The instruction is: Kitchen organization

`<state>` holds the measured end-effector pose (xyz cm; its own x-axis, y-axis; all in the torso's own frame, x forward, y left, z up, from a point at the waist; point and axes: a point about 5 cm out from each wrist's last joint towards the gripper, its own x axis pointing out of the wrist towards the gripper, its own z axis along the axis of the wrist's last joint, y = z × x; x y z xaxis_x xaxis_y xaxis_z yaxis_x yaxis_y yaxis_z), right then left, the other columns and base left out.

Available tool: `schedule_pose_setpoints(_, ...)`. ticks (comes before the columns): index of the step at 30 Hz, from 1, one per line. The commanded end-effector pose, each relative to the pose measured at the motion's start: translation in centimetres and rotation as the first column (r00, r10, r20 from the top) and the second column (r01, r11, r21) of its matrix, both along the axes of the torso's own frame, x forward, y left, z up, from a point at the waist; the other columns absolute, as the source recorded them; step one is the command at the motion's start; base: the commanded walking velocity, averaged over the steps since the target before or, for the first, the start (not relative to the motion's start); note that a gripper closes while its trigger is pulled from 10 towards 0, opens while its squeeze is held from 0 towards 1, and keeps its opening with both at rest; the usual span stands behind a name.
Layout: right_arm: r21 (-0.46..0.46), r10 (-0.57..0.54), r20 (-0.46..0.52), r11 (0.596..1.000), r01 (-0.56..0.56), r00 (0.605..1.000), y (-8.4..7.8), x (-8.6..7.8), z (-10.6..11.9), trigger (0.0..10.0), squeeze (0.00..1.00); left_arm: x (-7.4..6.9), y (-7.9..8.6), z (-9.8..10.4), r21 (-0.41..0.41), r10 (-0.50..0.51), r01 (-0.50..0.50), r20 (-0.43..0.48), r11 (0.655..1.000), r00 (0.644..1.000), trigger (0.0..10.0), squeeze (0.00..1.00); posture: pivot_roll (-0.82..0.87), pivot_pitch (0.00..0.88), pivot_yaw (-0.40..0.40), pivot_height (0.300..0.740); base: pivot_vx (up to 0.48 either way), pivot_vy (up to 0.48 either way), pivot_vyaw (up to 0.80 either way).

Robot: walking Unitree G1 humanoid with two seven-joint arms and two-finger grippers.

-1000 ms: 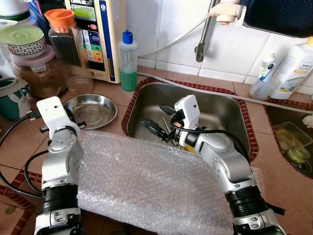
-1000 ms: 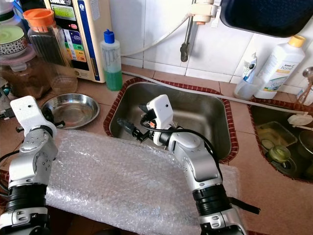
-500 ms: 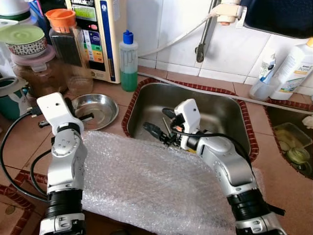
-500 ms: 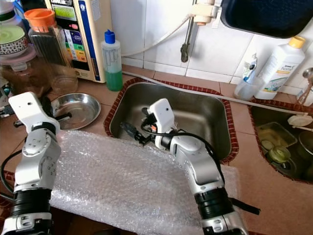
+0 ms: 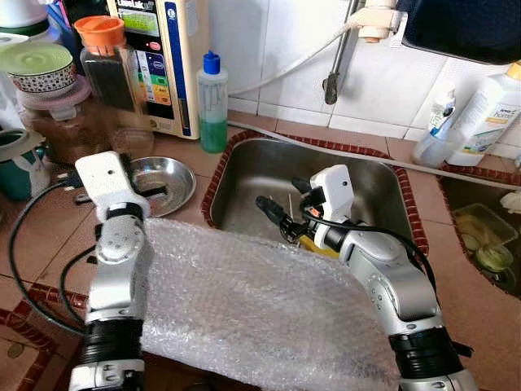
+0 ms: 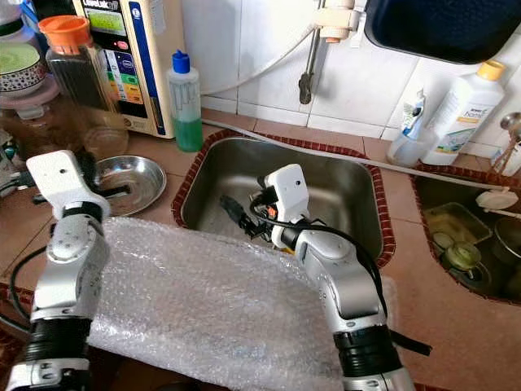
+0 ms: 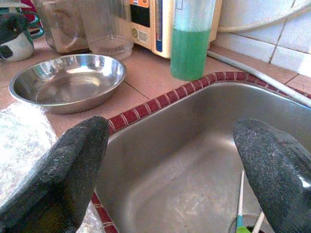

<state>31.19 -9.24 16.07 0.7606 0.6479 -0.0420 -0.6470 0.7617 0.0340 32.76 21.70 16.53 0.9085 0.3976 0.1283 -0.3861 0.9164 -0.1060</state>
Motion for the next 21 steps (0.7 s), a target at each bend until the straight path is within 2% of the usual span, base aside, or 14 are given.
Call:
schedule_pose_setpoints(1,-0.003,0.004,0.011,1.0,-0.004,1.0,-0.1,-0.1,0.3,10.0,0.0,0.3,0.4,0.5,-0.009,0.013,-0.013,0.018,1.0,1.0,10.0,1.0,0.08,0.006,-0.052,0.74,0.0,0.0,0.0)
schedule_pose_setpoints(2,-0.004,0.006,0.011,1.0,-0.005,1.0,-0.1,-0.1,0.3,10.0,0.0,0.4,0.5,0.5,-0.008,0.019,-0.019,0.016,1.0,1.0,10.0,1.0,0.08,0.006,-0.052,0.74,0.0,0.0,0.0)
schedule_pose_setpoints(4,0.003,0.013,0.016,1.0,-0.013,1.0,0.1,-0.1,0.6,10.0,0.0,0.8,1.3,-0.1,-0.02,0.069,-0.071,-0.067,0.997,0.995,10.0,1.0,0.08,0.005,-0.05,0.74,0.0,0.0,0.0)
schedule_pose_setpoints(12,-0.004,0.032,0.017,0.999,-0.032,0.999,0.2,-0.6,0.7,10.0,0.0,1.6,0.9,-1.4,-0.064,0.063,-0.079,-0.215,0.995,0.975,10.0,1.0,0.07,0.009,-0.044,0.74,0.0,0.0,0.0)
schedule_pose_setpoints(18,-0.008,0.041,0.017,0.999,-0.041,0.999,0.3,-0.8,0.7,10.0,0.0,1.9,0.7,-1.3,-0.07,0.054,-0.072,-0.232,0.995,0.971,10.0,1.0,0.07,0.011,-0.041,0.74,0.0,0.0,0.0)
schedule_pose_setpoints(21,-0.007,0.045,0.017,0.999,-0.045,0.999,0.4,-0.8,0.8,10.0,0.0,2.0,0.6,-1.5,-0.099,0.046,-0.074,-0.264,0.992,0.963,10.0,1.0,0.07,0.012,-0.039,0.74,0.0,0.0,0.0)
